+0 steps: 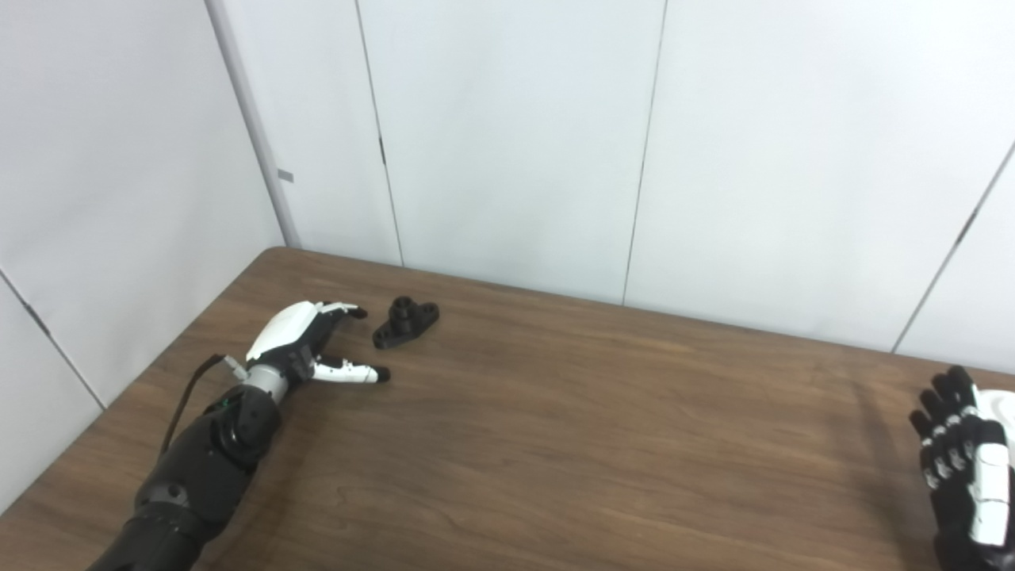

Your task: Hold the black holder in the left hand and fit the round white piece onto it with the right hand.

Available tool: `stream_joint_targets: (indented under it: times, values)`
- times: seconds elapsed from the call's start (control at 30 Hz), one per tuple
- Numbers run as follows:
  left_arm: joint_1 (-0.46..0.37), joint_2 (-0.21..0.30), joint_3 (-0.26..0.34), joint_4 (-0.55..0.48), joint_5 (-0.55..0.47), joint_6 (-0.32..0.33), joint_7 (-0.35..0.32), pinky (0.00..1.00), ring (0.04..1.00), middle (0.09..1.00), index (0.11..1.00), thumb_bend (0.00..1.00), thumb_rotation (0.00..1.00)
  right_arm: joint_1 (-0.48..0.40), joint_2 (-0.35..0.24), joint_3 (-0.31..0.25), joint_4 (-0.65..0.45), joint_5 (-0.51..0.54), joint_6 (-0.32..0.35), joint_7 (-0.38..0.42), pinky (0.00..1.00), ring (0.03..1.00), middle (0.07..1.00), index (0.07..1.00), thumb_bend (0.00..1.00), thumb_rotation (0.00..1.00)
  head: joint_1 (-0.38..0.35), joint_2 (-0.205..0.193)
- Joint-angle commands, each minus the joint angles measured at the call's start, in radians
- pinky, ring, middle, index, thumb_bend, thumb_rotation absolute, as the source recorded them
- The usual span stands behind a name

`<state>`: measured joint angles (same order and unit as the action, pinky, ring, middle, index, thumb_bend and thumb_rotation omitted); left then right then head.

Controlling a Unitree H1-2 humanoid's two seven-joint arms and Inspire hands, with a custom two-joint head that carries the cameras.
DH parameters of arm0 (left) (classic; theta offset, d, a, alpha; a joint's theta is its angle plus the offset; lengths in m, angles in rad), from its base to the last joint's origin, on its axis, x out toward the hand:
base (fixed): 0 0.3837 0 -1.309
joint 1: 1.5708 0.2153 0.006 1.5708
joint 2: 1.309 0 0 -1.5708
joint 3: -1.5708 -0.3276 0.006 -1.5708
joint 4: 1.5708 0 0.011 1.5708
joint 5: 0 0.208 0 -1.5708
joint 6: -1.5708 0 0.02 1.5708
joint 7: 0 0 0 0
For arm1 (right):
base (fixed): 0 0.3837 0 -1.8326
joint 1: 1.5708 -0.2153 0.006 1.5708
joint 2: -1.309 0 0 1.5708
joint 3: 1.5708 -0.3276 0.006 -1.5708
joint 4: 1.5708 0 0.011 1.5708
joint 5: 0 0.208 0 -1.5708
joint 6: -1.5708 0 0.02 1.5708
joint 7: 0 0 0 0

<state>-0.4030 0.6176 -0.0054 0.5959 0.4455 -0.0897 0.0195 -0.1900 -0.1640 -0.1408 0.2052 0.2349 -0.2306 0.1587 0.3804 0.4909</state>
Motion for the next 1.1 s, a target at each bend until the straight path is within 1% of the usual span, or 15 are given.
stream_joint_targets:
  times: [0.0, 0.2, 0.3, 0.4, 0.5, 0.6, 0.67, 0.97, 1.07]
  values:
    - [-0.059, 0.049, 0.017, -0.005, -0.02, 0.002, 0.006, 0.95, 0.987, 0.93, 0.841, 0.99, 0.46, 0.049, 0.017, 0.0, 0.011, 0.015, 0.012, 0.0, 1.0, 1.0, 1.0, 1.0, 0.3, 1.0, 0.001, 0.001]
    - [-0.068, 0.05, 0.018, 0.023, -0.045, -0.008, 0.006, 0.94, 0.978, 0.921, 0.824, 0.99, 0.43, 0.063, 0.032, 0.004, -0.036, 0.009, 0.046, -0.012, 1.0, 1.0, 1.0, 1.0, 0.3, 1.0, -0.019, 0.006]
    - [-0.067, 0.051, 0.019, 0.027, -0.063, -0.003, -0.002, 0.93, 0.981, 0.921, 0.819, 1.0, 0.43, 0.068, 0.03, 0.009, -0.036, 0.004, 0.032, -0.003, 1.0, 1.0, 1.0, 1.0, 0.3, 1.0, -0.018, 0.011]
    - [-0.069, 0.054, 0.006, 0.038, -0.058, -0.01, 0.002, 0.92, 0.976, 0.917, 0.812, 0.99, 0.44, 0.076, 0.038, 0.012, -0.061, 0.004, 0.047, -0.008, 1.0, 1.0, 1.0, 1.0, 0.31, 1.0, -0.023, 0.016]
    - [-0.079, 0.047, 0.004, 0.051, -0.067, -0.01, -0.001, 0.92, 0.978, 0.917, 0.808, 0.99, 0.43, 0.079, 0.043, 0.015, -0.073, 0.008, 0.063, -0.008, 1.0, 1.0, 1.0, 1.0, 0.3, 1.0, -0.031, 0.02]
    - [-0.096, 0.038, -0.004, 0.075, -0.07, -0.026, 0.006, 0.92, 0.975, 0.912, 0.801, 0.98, 0.4, 0.081, 0.045, 0.018, -0.082, -0.003, 0.072, -0.014, 1.0, 1.0, 1.0, 1.0, 0.29, 1.0, -0.037, 0.02]
    - [-0.107, 0.031, -0.012, 0.086, -0.068, -0.024, 0.006, 0.92, 0.974, 0.91, 0.798, 0.98, 0.39, 0.079, 0.048, 0.016, -0.079, 0.0, 0.071, -0.014, 1.0, 1.0, 1.0, 1.0, 0.28, 1.0, -0.037, 0.022]
    - [-0.144, 0.029, -0.07, 0.134, -0.043, -0.044, 0.01, 0.93, 0.967, 0.902, 0.789, 1.0, 0.38, 0.078, 0.059, 0.013, -0.079, -0.006, 0.061, -0.025, 1.0, 1.0, 1.0, 1.0, 0.32, 1.0, -0.056, 0.039]
    - [-0.146, 0.036, -0.089, 0.132, -0.03, -0.042, 0.013, 0.96, 0.968, 0.9, 0.786, 0.99, 0.34, 0.077, 0.059, 0.01, -0.08, -0.005, 0.06, -0.028, 1.0, 1.0, 1.0, 1.0, 0.33, 1.0, -0.058, 0.039]
